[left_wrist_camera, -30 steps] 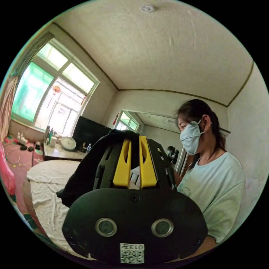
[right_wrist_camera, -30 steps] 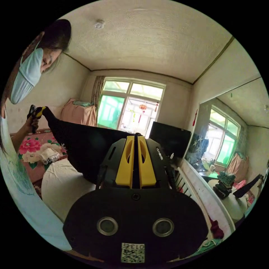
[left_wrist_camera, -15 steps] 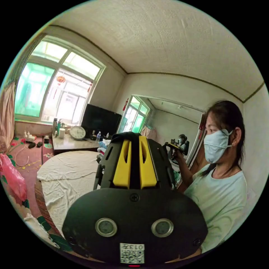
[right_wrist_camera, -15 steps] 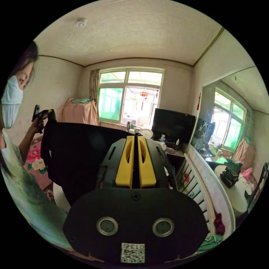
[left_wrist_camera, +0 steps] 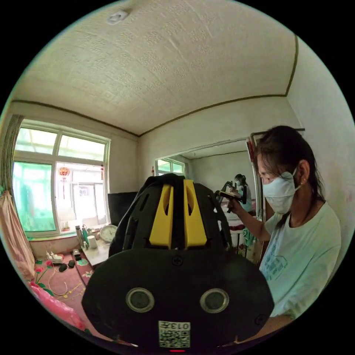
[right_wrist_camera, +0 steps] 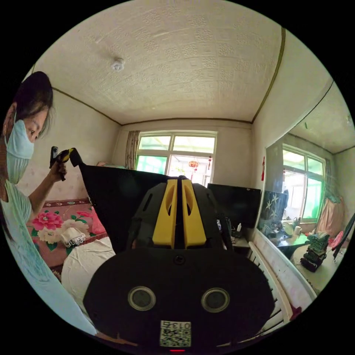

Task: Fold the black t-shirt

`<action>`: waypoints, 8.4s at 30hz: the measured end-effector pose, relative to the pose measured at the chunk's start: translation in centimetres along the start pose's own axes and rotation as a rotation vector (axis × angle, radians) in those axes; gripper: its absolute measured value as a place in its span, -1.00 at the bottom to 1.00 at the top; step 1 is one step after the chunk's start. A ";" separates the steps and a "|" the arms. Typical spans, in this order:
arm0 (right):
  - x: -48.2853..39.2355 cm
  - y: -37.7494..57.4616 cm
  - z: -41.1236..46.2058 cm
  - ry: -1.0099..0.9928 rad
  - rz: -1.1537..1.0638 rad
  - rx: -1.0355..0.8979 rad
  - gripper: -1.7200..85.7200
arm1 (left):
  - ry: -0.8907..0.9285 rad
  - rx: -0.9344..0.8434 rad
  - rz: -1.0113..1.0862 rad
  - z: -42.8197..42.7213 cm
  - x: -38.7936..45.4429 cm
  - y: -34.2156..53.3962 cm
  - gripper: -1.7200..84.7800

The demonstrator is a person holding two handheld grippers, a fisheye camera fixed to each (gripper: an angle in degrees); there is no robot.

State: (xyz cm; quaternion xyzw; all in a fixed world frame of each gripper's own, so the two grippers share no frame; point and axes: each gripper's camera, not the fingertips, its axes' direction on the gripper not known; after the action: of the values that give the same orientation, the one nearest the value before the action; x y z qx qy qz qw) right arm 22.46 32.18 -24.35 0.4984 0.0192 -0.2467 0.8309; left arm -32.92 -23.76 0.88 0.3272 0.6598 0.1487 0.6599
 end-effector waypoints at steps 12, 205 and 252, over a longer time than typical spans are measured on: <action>0.0 24.4 1.2 0.005 0.363 -0.715 -0.93 | -0.024 -0.345 -0.742 -3.1 1.8 31.8 -0.85; -5.5 16.7 78.1 -0.175 -0.163 -0.916 -0.94 | -0.640 -1.329 -0.417 44.0 -26.0 53.1 -0.97; 9.0 34.8 41.9 0.059 0.113 -1.153 -0.78 | -0.723 -1.354 -0.471 35.6 -13.8 55.4 -0.87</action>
State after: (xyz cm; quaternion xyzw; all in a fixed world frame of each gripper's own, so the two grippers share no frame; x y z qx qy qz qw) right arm 36.29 6.88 22.70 -0.0278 0.1468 -0.1377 0.9791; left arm 13.48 0.29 43.31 -0.2638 0.2235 0.2582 0.9021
